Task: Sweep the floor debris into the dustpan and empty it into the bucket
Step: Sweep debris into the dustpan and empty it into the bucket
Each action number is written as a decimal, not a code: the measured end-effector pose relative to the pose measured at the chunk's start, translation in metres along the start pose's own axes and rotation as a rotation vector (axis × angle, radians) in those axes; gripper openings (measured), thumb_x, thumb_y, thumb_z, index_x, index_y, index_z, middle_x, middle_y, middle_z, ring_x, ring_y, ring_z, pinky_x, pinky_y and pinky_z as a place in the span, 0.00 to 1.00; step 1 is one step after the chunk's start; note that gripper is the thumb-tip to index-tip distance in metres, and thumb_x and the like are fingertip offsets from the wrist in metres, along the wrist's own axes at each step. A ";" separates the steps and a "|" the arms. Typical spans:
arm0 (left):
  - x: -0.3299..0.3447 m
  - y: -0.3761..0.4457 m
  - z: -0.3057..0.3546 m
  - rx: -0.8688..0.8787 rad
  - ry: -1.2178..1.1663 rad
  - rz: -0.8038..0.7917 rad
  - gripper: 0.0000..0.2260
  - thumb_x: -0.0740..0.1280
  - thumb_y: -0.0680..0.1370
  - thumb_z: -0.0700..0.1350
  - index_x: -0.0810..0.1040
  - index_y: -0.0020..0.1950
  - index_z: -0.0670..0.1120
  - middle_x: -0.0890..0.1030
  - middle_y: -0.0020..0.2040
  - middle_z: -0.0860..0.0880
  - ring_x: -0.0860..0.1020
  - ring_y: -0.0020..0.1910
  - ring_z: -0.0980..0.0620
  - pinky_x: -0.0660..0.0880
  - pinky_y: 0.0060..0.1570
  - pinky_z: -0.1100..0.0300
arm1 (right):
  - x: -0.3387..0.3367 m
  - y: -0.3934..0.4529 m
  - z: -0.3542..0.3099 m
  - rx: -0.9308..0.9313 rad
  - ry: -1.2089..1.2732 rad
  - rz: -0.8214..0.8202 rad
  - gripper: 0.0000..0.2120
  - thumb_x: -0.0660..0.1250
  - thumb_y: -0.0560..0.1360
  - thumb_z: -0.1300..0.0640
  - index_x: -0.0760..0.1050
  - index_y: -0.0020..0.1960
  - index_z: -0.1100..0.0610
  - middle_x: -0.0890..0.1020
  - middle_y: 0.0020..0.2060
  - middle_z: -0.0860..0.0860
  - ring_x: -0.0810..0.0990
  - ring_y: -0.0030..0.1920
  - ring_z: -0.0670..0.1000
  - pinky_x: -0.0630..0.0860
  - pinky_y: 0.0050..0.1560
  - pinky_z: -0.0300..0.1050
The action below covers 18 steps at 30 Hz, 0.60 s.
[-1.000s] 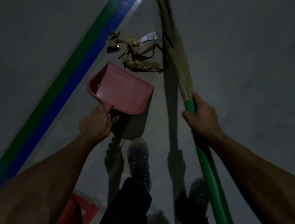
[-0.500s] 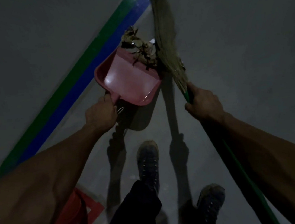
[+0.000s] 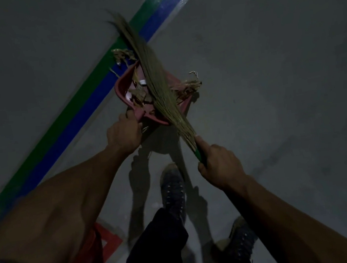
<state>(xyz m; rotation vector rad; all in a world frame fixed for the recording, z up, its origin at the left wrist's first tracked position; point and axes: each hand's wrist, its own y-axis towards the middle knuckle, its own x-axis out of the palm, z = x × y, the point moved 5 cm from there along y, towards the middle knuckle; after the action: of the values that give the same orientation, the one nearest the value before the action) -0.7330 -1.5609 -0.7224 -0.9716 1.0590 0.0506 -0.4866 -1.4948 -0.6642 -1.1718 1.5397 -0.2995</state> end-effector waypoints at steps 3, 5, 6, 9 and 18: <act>0.002 -0.013 -0.001 0.002 -0.022 0.008 0.15 0.57 0.83 0.51 0.67 0.64 0.42 0.73 0.53 0.40 0.74 0.43 0.46 0.77 0.45 0.48 | -0.003 -0.010 0.000 0.009 0.016 -0.012 0.37 0.63 0.76 0.54 0.49 0.80 0.47 0.77 0.50 0.59 0.77 0.47 0.61 0.72 0.41 0.48; 0.003 -0.023 -0.002 -0.021 -0.038 0.012 0.15 0.58 0.82 0.51 0.67 0.64 0.43 0.73 0.54 0.40 0.74 0.44 0.45 0.77 0.46 0.47 | -0.006 -0.020 0.001 0.003 0.044 0.000 0.36 0.63 0.77 0.54 0.49 0.80 0.47 0.77 0.51 0.59 0.77 0.47 0.61 0.72 0.42 0.48; 0.004 -0.029 -0.004 -0.038 -0.056 0.013 0.15 0.58 0.82 0.51 0.67 0.64 0.43 0.73 0.54 0.40 0.74 0.45 0.44 0.77 0.47 0.46 | -0.007 -0.025 0.000 -0.003 0.060 0.018 0.36 0.63 0.77 0.54 0.49 0.80 0.47 0.77 0.51 0.59 0.77 0.48 0.61 0.72 0.42 0.48; 0.005 -0.047 -0.005 -0.076 -0.123 0.019 0.15 0.58 0.82 0.51 0.66 0.65 0.44 0.73 0.56 0.39 0.75 0.49 0.41 0.76 0.49 0.45 | -0.016 -0.039 0.000 -0.002 0.137 0.111 0.36 0.65 0.77 0.54 0.50 0.80 0.48 0.78 0.54 0.58 0.77 0.51 0.59 0.71 0.44 0.46; 0.019 -0.086 -0.025 -0.213 -0.229 0.063 0.16 0.58 0.83 0.50 0.67 0.65 0.43 0.73 0.59 0.40 0.75 0.53 0.41 0.72 0.47 0.49 | -0.046 -0.020 -0.017 -0.041 0.252 0.238 0.36 0.69 0.75 0.56 0.57 0.79 0.53 0.80 0.59 0.58 0.79 0.54 0.58 0.71 0.47 0.43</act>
<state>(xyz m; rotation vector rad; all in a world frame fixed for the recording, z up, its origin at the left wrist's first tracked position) -0.7004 -1.6375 -0.6837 -1.0953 0.8840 0.3247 -0.4961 -1.4751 -0.6162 -0.9971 1.8947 -0.2644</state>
